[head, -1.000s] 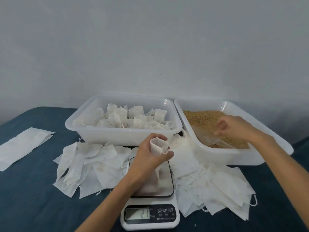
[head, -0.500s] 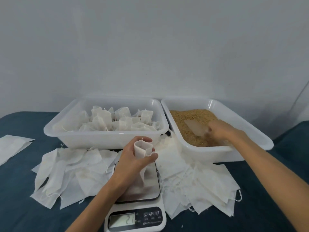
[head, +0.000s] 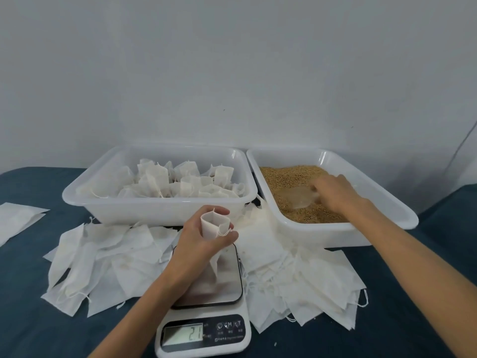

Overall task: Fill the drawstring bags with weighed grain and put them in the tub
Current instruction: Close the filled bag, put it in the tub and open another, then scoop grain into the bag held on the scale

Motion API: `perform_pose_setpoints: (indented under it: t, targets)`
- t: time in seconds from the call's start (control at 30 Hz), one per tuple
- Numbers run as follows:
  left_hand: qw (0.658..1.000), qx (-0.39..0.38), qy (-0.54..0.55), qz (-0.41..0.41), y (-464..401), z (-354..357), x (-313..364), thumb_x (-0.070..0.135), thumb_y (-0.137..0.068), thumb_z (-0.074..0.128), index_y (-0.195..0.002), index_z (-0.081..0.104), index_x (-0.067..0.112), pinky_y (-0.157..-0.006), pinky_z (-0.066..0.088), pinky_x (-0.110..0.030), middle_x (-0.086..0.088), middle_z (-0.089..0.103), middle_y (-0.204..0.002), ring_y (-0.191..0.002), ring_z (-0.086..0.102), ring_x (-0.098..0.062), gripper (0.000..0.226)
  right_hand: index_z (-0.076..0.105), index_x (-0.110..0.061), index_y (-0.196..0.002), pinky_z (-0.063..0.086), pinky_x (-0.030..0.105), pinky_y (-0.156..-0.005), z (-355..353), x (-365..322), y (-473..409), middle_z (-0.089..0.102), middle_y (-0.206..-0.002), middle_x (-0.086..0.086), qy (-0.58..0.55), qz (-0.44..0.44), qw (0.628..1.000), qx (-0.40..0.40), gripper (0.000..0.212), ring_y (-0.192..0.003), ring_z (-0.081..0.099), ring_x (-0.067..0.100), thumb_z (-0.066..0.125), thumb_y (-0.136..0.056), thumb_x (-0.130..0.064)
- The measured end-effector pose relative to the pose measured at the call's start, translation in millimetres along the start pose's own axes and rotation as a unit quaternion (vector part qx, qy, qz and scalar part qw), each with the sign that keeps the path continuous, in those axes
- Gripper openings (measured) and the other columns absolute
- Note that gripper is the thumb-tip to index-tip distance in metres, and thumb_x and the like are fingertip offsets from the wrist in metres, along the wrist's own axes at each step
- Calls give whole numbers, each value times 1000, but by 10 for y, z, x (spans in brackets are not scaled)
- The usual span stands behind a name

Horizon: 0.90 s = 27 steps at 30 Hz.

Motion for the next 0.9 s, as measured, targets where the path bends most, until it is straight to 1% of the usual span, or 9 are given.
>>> perform_pose_setpoints:
  t: [0.1, 0.2, 0.3, 0.4, 0.47, 0.53, 0.6, 0.77, 0.9]
  targets:
    - [1000, 0, 3, -2, -3, 0, -2, 27, -73, 82, -108, 68, 29, -77, 59, -36, -3, 75, -94, -83, 69, -16, 38, 66, -10, -82, 46, 34, -68, 117, -80, 9, 66, -81, 5, -42, -41, 998, -34, 11, -79, 63, 23, 65, -93, -8]
    - [1000, -2, 3, -3, 1, 8, -12, 28, -73, 82, -106, 68, 32, -79, 59, -39, -3, 75, -94, -83, 69, -17, 36, 65, -12, -86, 53, 38, -77, 172, -69, 10, 65, -86, 4, -59, -43, 996, -47, 10, -84, 61, 23, 63, -92, -5]
    - [1000, -4, -4, -3, 2, 11, -21, 31, -72, 83, -107, 68, 33, -81, 60, -42, -2, 75, -94, -84, 69, -17, 38, 65, -14, -88, 53, 40, -80, 193, -101, -2, 65, -88, 0, -79, -51, 994, -57, 7, -85, 60, 20, 71, -89, -11]
    - [1000, -1, -6, -5, 4, 7, -19, 30, -73, 83, -109, 68, 31, -83, 61, -48, -3, 75, -95, -86, 70, -19, 39, 66, -11, -86, 53, 41, -81, 214, -38, -17, 65, -88, 3, -92, -31, 994, -51, 11, -86, 61, 23, 64, -88, 0]
    - [1000, 2, -6, -3, 8, -1, -6, 28, -74, 83, -109, 68, 30, -83, 61, -51, -4, 75, -96, -86, 71, -20, 38, 65, -7, -80, 51, 39, -77, 243, 45, -38, 65, -86, 6, -112, -10, 992, -49, 11, -84, 60, 24, 65, -87, 2]
    - [1000, 4, -6, -4, 15, -6, 8, 28, -74, 83, -109, 68, 29, -84, 61, -51, -4, 75, -96, -85, 71, -20, 38, 65, -6, -78, 44, 29, -65, 257, 122, -54, 64, -79, 1, -151, 9, 988, -44, 12, -77, 60, 16, 69, -88, 0]
    - [1000, 6, -6, -7, 21, -2, 16, 28, -74, 83, -111, 68, 26, -84, 61, -51, -4, 75, -95, -85, 71, -19, 40, 66, -9, -81, 37, 20, -61, 232, 165, -56, 61, -75, -9, -209, 23, 977, -28, 11, -75, 59, 7, 74, -89, -6]
    - [1000, 8, -6, -11, 33, -1, 50, 28, -73, 81, -112, 67, 22, -82, 61, -47, -3, 75, -94, -84, 70, -17, 41, 69, -10, -89, 38, 24, -74, 48, 149, -21, 56, -83, -7, -246, 15, 968, 40, 9, -86, 58, 17, 72, -91, -18]
    - [1000, 13, -1, -11, 28, -12, 70, 27, -72, 80, -111, 67, 20, -76, 58, -36, -5, 75, -94, -81, 68, -16, 42, 71, -13, -116, 38, 19, -76, -270, -13, 90, 54, -95, -6, -262, -44, 958, 106, 21, -84, 54, 8, 65, -96, -18]
Point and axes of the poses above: each hand's wrist, its own y-axis away from the middle knuckle, its own z-axis out of the palm, x = y × z, the point moved 10 cm from there along -y, towards the middle knuckle
